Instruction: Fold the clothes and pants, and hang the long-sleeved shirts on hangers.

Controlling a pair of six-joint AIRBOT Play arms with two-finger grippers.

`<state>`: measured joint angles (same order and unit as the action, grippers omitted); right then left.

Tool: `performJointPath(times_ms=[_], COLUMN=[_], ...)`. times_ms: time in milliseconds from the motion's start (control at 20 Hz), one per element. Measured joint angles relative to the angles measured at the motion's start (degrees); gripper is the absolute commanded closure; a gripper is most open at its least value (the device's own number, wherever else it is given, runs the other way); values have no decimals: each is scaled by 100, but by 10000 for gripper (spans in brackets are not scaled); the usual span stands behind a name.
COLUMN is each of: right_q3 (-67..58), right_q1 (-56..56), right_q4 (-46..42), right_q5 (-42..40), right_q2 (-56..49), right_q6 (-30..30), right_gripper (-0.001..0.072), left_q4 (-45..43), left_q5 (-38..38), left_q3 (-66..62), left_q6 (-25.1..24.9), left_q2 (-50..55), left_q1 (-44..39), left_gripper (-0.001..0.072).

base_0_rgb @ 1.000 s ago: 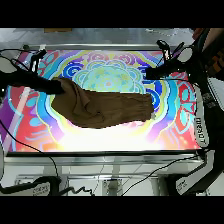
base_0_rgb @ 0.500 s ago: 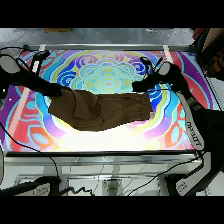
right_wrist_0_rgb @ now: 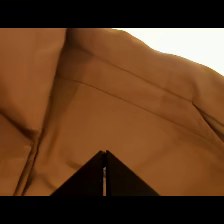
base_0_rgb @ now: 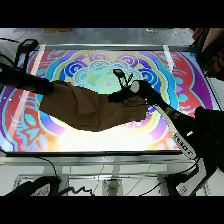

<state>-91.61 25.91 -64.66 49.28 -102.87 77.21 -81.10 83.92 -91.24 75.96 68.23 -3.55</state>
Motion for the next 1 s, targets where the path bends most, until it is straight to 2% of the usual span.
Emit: performJointPath(times_ms=[150, 450, 700, 1000], right_q3=[15, 26, 24, 13], right_q1=[96, 210, 713, 1596], right_q4=[15, 378, 874, 1403], right_q5=[-94, -157, -568, -1523], right_q2=[0, -33, -367, -855], right_q6=[9, 20, 33, 37], right_gripper=[688, 688, 689, 689], left_q4=[-719, -1167, -1110, -579], left_q5=[50, -61, -238, -402], left_q3=[-2, -2, -2, -2], left_q6=[208, 343, 367, 463], left_q2=[-92, -136, -140, 35], left_q1=[-289, -710, -796, -811], left_gripper=[700, 698, 697, 695])
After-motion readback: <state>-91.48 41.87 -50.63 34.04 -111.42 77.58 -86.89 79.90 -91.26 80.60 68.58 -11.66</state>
